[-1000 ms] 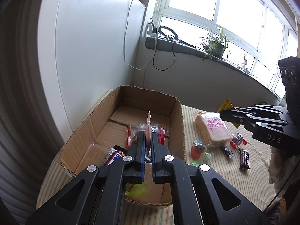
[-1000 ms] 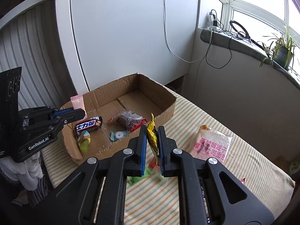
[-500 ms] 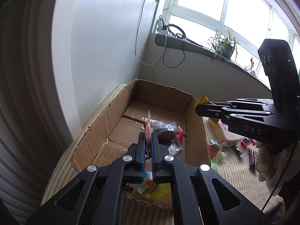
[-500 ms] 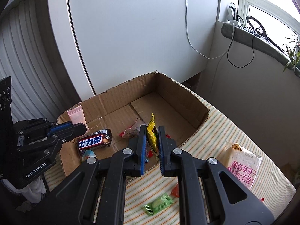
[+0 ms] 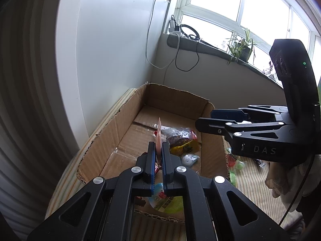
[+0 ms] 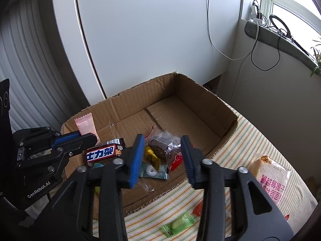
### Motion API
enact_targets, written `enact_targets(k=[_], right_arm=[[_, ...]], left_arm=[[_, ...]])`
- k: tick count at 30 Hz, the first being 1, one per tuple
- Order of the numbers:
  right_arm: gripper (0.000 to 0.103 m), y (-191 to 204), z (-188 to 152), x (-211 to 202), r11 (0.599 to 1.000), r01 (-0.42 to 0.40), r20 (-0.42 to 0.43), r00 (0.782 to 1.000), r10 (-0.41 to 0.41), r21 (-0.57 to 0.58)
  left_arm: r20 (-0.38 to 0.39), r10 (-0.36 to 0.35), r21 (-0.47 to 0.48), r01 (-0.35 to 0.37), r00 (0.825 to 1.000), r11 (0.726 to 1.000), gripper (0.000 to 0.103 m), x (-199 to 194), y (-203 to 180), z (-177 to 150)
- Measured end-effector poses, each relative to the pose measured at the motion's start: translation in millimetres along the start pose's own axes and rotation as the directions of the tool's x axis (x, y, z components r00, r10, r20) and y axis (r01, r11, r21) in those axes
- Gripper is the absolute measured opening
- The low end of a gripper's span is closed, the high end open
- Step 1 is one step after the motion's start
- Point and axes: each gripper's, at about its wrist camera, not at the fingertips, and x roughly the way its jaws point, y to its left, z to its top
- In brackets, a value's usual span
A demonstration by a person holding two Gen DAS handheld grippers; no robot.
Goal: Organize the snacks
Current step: 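Carry pink candy over box with left tool while right tool drops yellow candy in, then open the left tool over the box and move both tools back over the table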
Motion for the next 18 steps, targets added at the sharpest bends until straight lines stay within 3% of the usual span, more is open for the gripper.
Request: enact_targets(k=[4, 6, 10, 12, 18], right_arm=[[0.065, 1.8, 1.4, -6.1, 1.000, 0.019, 0.014, 1.000, -0.019, -0.006], [0.078, 2.0, 1.0, -9.5, 0.999, 0.037, 0.025, 0.999, -0.037, -0.009], [0.082, -0.7, -0.4, -17.2, 0.999, 0.053, 0.034, 0.998, -0.052, -0.004], [0.087, -3.5, -2.4, -22.8, 0.998, 0.059, 0.039, 0.997, -0.059, 0.004], [0.088, -16.8, -13.2, -45.3, 0.996, 0.084, 0.044, 0.995, -0.086, 0.037]], left_arm=[[0.002, 0.006, 0.003, -0.006, 1.000, 1.000, 0.017, -2.1, -0.2, 0.2], [0.003, 0.009, 0.005, -0.009, 1.000, 1.000, 0.017, -3.6, -0.6, 0.0], [0.004, 0.011, -0.002, -0.011, 1.000, 1.000, 0.021, -6.2, 0.2, 0.4], [0.009, 0.010, -0.005, -0.010, 1.000, 1.000, 0.031, -8.7, -0.5, 0.3], [0.021, -0.002, -0.003, 0.003, 1.000, 1.000, 0.045, -18.0, -8.9, 0.8]])
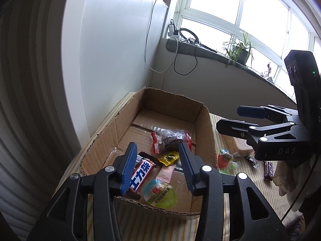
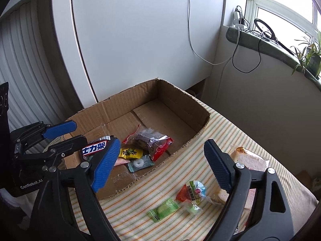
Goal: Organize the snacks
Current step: 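Open the left tool over the box and move both tools back over the table, then grasp green translucent pack with left tool while right tool grasps blue-white chocolate bar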
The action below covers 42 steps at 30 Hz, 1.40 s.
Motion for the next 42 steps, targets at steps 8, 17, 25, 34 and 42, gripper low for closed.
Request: enact_targets(k=[8, 17, 25, 34, 42], right_arm=[[0.088, -31.9, -22.2, -44.3, 0.997, 0.049, 0.018, 0.999, -0.050, 0.055], [0.088, -74.9, -62.7, -101.1, 0.984, 0.114, 0.037, 0.992, -0.120, 0.140], [0.088, -106.7, -112.7, -120.5, 0.959, 0.182, -0.016, 0.983, -0.183, 0.216], [0.088, -128.4, -166.8, -104.4, 0.919, 0.164, -0.104, 0.985, -0.135, 0.359], [0.068, -145.6, -189.9, -85.6, 0.883, 0.117, -0.149, 0.987, -0.054, 0.455]], left_arm=[[0.005, -0.040, 0.023, 0.040, 0.999, 0.999, 0.045, -9.8, -22.0, -1.0], [-0.008, -0.101, 0.062, 0.102, 0.995, 0.993, 0.045, -13.8, -55.8, -9.1], [-0.049, -0.167, 0.115, 0.172, 0.985, 0.978, 0.045, -7.4, -94.3, -21.5], [-0.161, -0.199, 0.168, 0.226, 0.967, 0.960, 0.045, 17.9, -129.9, -42.8], [-0.209, -0.131, 0.201, 0.174, 0.969, 0.964, 0.040, 45.3, -141.8, -49.6]])
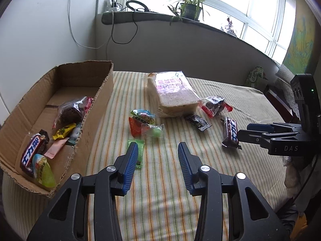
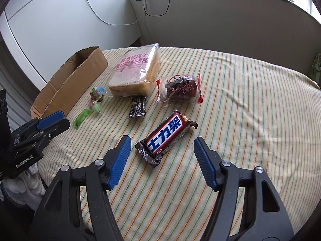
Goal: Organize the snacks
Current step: 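Grasp green translucent pack with left tool while right tool grasps blue-white chocolate bar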
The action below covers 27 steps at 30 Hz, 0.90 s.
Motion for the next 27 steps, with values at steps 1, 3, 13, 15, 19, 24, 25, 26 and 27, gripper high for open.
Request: enact_targets(k=[1, 3, 13, 15, 19, 24, 25, 26, 27], right_arm=[[0.068, -1.9, -1.0, 2.4, 1.000, 0.000, -0.003, 1.000, 0.000, 0.003], [0.066, -5.2, -0.3, 5.4, 1.000, -0.008, -0.006, 1.000, 0.008, 0.008], [0.060, -5.5, 7.3, 24.8, 0.999, -0.030, -0.035, 0.999, 0.031, 0.014], [0.059, -6.5, 9.3, 28.9, 0.999, -0.032, -0.038, 0.999, 0.033, 0.024], [0.059, -3.0, 13.3, 34.3, 1.000, -0.019, -0.039, 0.999, 0.019, 0.015], [0.059, 5.5, 18.7, 40.5, 1.000, 0.016, -0.039, 0.999, -0.017, -0.014], [0.058, 7.4, 19.6, 41.9, 1.000, 0.020, -0.038, 0.999, -0.021, -0.021], [0.052, 9.6, 20.4, 43.7, 0.999, 0.031, -0.038, 0.999, -0.032, -0.031], [0.047, 12.0, 20.8, 45.3, 0.998, 0.053, -0.036, 0.998, -0.054, -0.044]], left_arm=[[-0.006, 0.014, 0.006, -0.014, 1.000, 1.000, 0.040, 3.9, -0.4, 0.6], [-0.020, 0.035, 0.024, -0.035, 0.999, 0.999, 0.035, 11.8, -1.9, 0.6], [-0.069, 0.110, 0.031, -0.108, 0.992, 0.994, 0.035, 38.3, 5.8, 1.8], [-0.079, 0.114, 0.030, -0.112, 0.990, 0.993, 0.035, 42.2, 7.4, 1.6], [-0.085, 0.107, 0.025, -0.106, 0.991, 0.994, 0.035, 44.3, 10.2, 1.8], [-0.084, 0.103, 0.008, -0.103, 0.991, 0.995, 0.032, 43.6, 14.3, 1.5], [-0.086, 0.104, 0.008, -0.104, 0.991, 0.995, 0.032, 43.1, 14.8, 0.5], [-0.092, 0.102, 0.011, -0.101, 0.991, 0.995, 0.032, 44.2, 15.3, -0.8], [-0.095, 0.103, 0.016, -0.102, 0.990, 0.995, 0.031, 45.1, 14.7, -2.1]])
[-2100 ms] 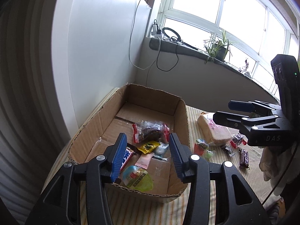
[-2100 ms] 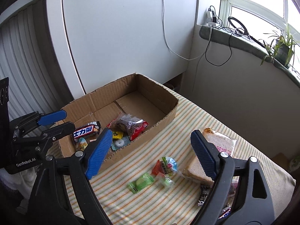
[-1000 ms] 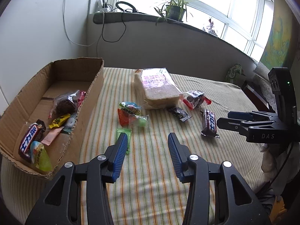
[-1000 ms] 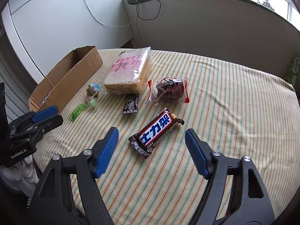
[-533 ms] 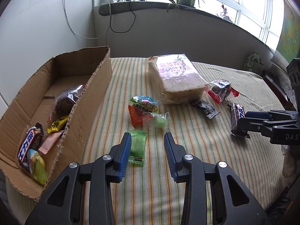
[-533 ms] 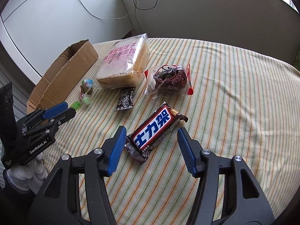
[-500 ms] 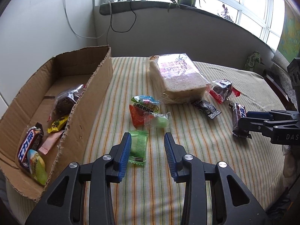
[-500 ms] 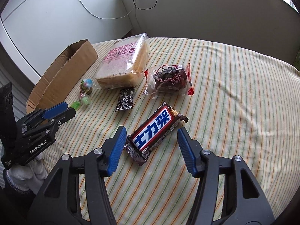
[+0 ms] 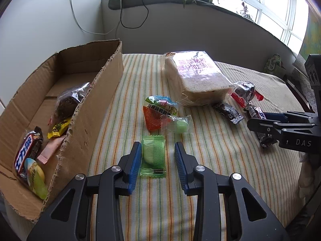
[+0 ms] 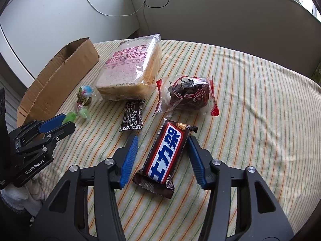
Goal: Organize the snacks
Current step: 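Grasp green translucent pack with left tool while right tool grasps blue-white chocolate bar, then carry green pack into box and open left tool while right tool drops chocolate bar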
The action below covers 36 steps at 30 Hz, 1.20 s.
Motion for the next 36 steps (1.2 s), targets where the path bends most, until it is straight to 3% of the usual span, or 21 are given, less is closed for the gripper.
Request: enact_targets(k=[4, 7, 19, 36], right_arm=[[0.038, 5.9, 1.6, 3.8, 0.998, 0.051, 0.002, 0.999, -0.051, -0.043], [0.030, 6.2, 2.8, 5.4, 0.997, 0.059, 0.002, 0.998, -0.059, -0.050], [0.030, -4.7, -10.7, -10.8, 0.999, 0.019, 0.013, 1.000, -0.019, -0.035], [0.030, 25.3, -18.5, -65.0, 0.997, 0.024, 0.087, 0.996, -0.017, -0.078]], left_arm=[[0.002, -0.004, 0.011, 0.004, 1.000, 1.000, 0.021, 0.6, -2.2, 0.3], [0.003, -0.011, 0.003, 0.011, 1.000, 1.000, 0.020, 0.6, -1.4, 1.0], [0.049, -0.026, 0.003, 0.025, 0.998, 1.000, 0.019, -19.5, -6.2, -3.1], [0.158, -0.063, -0.035, 0.069, 0.986, 0.997, 0.019, -72.0, 3.0, -3.4]])
